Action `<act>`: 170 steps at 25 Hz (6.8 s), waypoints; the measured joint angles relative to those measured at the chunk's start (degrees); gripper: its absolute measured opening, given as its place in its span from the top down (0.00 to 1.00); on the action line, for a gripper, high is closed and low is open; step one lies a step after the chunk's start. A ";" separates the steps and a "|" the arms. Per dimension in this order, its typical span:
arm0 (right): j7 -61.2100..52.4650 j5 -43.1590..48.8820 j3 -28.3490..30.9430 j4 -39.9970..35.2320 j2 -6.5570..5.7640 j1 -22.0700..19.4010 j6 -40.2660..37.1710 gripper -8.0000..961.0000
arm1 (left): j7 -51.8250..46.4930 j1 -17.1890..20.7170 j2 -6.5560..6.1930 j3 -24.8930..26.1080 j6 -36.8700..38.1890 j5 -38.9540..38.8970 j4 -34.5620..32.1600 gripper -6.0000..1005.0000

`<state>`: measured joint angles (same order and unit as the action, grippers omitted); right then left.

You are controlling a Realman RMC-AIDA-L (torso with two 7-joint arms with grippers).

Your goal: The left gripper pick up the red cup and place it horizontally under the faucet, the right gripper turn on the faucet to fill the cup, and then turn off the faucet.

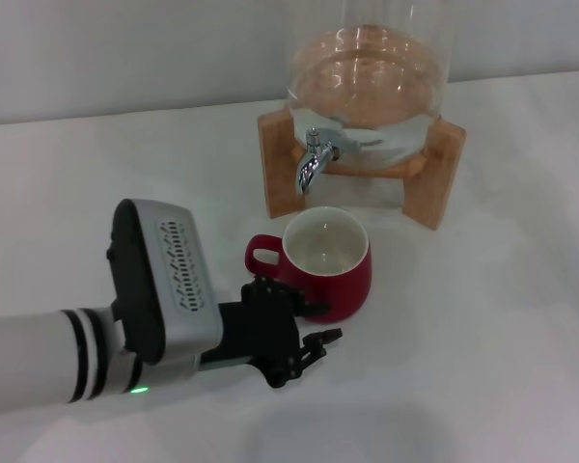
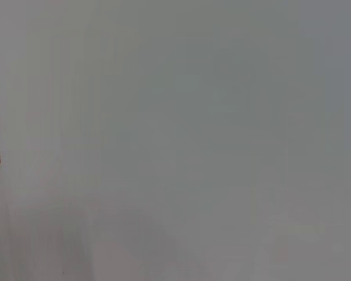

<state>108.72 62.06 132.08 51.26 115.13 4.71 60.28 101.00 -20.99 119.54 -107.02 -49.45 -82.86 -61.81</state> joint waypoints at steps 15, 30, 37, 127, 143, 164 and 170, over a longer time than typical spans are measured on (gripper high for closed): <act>0.51 -0.07 0.11 -0.55 0.00 0.09 0.04 0.34 | -0.16 -0.67 -0.06 -0.84 7.79 -0.11 0.55 0.71; 0.53 -0.56 0.11 -0.55 0.00 0.30 0.11 0.34 | 2.78 2.12 -0.34 -0.70 7.34 -1.53 -1.74 0.67; 0.53 -0.56 0.12 -0.58 -0.08 0.30 -0.08 0.34 | 5.85 7.51 -0.36 -0.44 4.35 -4.36 -8.05 0.65; -18.92 15.08 -45.30 29.45 0.18 -3.03 -14.58 0.34 | -4.69 16.90 -0.36 53.83 -26.39 -31.40 13.91 0.12; -18.63 15.10 -46.32 29.38 0.01 -2.52 -10.52 0.34 | -4.49 17.22 -0.36 54.03 -26.52 -31.28 13.80 0.12; -18.31 14.32 -44.37 30.43 0.09 -6.06 -8.17 0.34 | -13.49 17.83 -0.29 54.29 -25.73 -18.67 5.48 0.12; -18.28 14.18 -43.89 30.33 0.09 -6.32 -7.96 0.34 | -13.56 17.89 -0.33 54.99 -25.71 -18.84 5.40 0.12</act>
<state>90.44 76.24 88.19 81.60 115.22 -1.61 52.31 87.44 -3.10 119.21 -52.03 -75.16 -101.70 -56.41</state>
